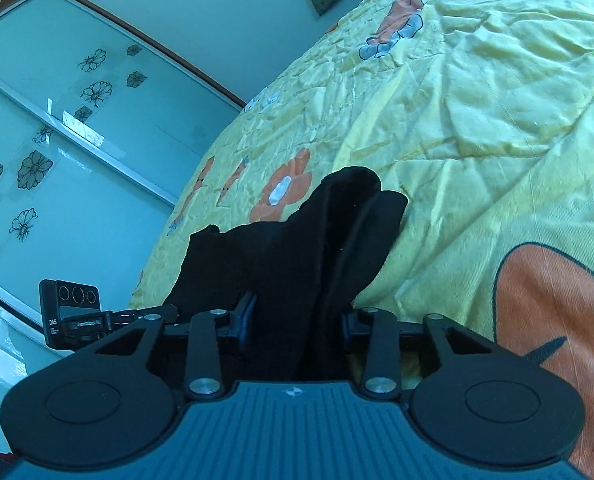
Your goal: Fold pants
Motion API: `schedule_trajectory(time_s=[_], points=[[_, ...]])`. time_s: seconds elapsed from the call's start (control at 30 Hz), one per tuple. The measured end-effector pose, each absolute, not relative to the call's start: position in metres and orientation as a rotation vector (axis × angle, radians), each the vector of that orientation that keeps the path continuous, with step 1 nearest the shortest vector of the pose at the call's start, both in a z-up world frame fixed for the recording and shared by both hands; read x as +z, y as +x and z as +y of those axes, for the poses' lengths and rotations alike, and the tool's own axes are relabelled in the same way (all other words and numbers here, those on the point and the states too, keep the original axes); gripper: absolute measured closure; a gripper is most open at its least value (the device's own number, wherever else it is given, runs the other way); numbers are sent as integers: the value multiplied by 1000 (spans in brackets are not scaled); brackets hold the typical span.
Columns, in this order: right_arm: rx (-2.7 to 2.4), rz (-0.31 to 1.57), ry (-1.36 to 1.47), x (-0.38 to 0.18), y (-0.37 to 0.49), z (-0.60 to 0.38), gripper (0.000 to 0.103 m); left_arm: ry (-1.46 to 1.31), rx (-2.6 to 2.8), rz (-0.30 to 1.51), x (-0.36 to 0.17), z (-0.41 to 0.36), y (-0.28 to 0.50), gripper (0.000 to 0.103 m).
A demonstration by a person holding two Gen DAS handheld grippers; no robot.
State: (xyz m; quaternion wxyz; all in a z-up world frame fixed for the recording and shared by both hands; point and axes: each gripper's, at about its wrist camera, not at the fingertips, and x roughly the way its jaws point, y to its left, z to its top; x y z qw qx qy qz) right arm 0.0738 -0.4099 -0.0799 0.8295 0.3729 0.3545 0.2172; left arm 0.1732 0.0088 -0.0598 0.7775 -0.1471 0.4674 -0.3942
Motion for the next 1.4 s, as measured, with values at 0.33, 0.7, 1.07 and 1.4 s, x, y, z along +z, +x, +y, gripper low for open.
schedule_trajectory(time_s=[0.33,0.7,1.07,1.4], points=[[460,674,658,-32,76,-384,75,-224,-796,828,-18,11,148,87],[523,602,565,-2,182,-346,75,-99,-626,695,32,31,216,87],[417,749,540,-52,241,-336,56,-133,-511,853,-22,43,277,87],[315,480,138,-2,151,-289,53,-202,-367,854,-11,63,224,43]])
